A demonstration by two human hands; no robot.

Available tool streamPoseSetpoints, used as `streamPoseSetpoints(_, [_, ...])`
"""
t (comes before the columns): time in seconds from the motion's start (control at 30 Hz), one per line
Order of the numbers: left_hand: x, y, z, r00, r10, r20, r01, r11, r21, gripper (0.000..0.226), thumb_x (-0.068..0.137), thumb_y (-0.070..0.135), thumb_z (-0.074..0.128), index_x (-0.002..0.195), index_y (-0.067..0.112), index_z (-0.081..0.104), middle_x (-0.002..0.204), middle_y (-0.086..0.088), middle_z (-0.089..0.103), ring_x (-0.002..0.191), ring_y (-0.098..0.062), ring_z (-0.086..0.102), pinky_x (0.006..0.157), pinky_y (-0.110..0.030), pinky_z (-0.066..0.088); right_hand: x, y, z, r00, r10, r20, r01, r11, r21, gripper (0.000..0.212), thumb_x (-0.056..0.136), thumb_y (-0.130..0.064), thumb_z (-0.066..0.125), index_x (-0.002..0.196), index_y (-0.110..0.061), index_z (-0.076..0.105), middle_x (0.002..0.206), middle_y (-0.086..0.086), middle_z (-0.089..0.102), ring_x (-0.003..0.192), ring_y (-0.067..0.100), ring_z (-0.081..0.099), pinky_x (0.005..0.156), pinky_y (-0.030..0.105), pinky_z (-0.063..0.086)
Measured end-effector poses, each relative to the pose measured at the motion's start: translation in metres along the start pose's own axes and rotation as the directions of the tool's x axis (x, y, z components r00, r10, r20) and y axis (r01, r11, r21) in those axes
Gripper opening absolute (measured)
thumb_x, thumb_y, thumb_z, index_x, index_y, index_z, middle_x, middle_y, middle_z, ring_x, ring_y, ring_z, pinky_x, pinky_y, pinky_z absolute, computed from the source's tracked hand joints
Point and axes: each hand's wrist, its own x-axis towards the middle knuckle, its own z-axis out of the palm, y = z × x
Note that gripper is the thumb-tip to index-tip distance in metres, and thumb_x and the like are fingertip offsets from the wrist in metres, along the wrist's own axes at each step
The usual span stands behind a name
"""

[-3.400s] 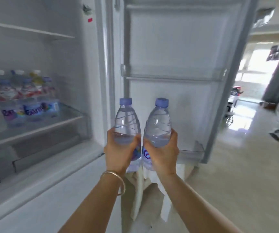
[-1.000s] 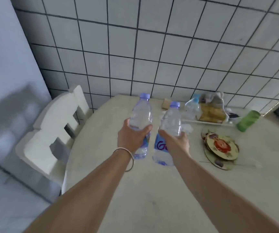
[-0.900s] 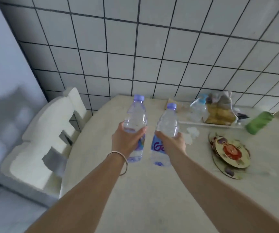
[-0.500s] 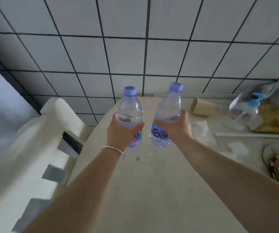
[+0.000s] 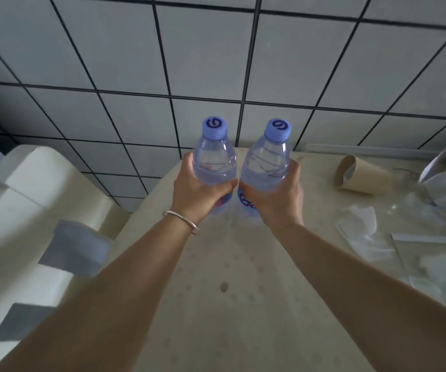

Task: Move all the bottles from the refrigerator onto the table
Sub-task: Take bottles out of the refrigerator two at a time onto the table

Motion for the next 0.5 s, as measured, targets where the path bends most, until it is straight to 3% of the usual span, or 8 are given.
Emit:
streamPoseSetpoints(0.2, [0.002,-0.004,0.001,0.999,0.011,0.030,-0.010,1.000,-0.020,0.071,0.047,0.042,0.085,0.108,0.018,0.057,0.099,0.003,0.070,0.093,-0.014,0.068,0.083,-0.041,0.055,-0.004,0.004,-0.001,1.000,-0.019,0.013,0.019,1.000,-0.004,0.079,0.062,-0.030,0.084,0.125,-0.024,0.037,0.101,-0.012,0.053,0.090,0.012,0.054,0.073,0.025,0.041])
streamPoseSetpoints(0.27, [-0.006,0.001,-0.002,0.999,-0.016,0.028,0.017,0.998,-0.056,0.070,0.051,0.031,0.087,0.110,0.022,0.050,0.100,0.006,0.066,0.092,-0.010,0.065,0.080,-0.028,0.054,-0.005,0.002,-0.005,0.998,-0.012,0.056,0.013,1.000,-0.019,0.082,0.062,-0.030,0.084,0.127,-0.025,0.035,0.106,-0.011,0.053,0.093,0.012,0.053,0.076,0.027,0.042])
streamPoseSetpoints(0.33, [-0.019,0.010,-0.006,0.999,-0.033,0.002,0.033,0.994,-0.102,0.084,0.050,0.028,0.088,0.119,0.023,0.042,0.111,0.008,0.059,0.099,-0.008,0.061,0.082,-0.020,0.050,-0.008,0.001,-0.011,0.995,-0.002,0.100,0.006,0.999,-0.042,0.086,0.063,-0.027,0.084,0.132,-0.023,0.033,0.114,-0.007,0.053,0.099,0.014,0.055,0.079,0.029,0.044])
streamPoseSetpoints(0.43, [-0.040,0.025,-0.018,0.994,-0.074,-0.086,0.070,0.997,-0.045,0.119,0.040,0.043,0.082,0.142,0.015,0.028,0.137,-0.001,0.039,0.115,-0.013,0.048,0.094,-0.027,0.042,-0.022,-0.003,-0.028,0.992,0.027,0.121,-0.021,0.998,-0.053,0.096,0.067,-0.030,0.082,0.143,-0.020,0.024,0.135,0.001,0.048,0.121,0.019,0.051,0.092,0.033,0.046])
streamPoseSetpoints(0.5, [-0.058,0.040,-0.032,0.986,-0.100,-0.130,0.109,0.992,0.066,0.111,0.052,0.030,0.089,0.144,0.012,0.028,0.142,-0.010,0.035,0.110,-0.018,0.049,0.092,-0.029,0.042,-0.036,-0.012,-0.045,0.995,0.021,0.101,-0.014,0.998,-0.067,0.094,0.071,-0.036,0.078,0.145,-0.020,0.022,0.139,0.002,0.045,0.125,0.018,0.047,0.096,0.033,0.043])
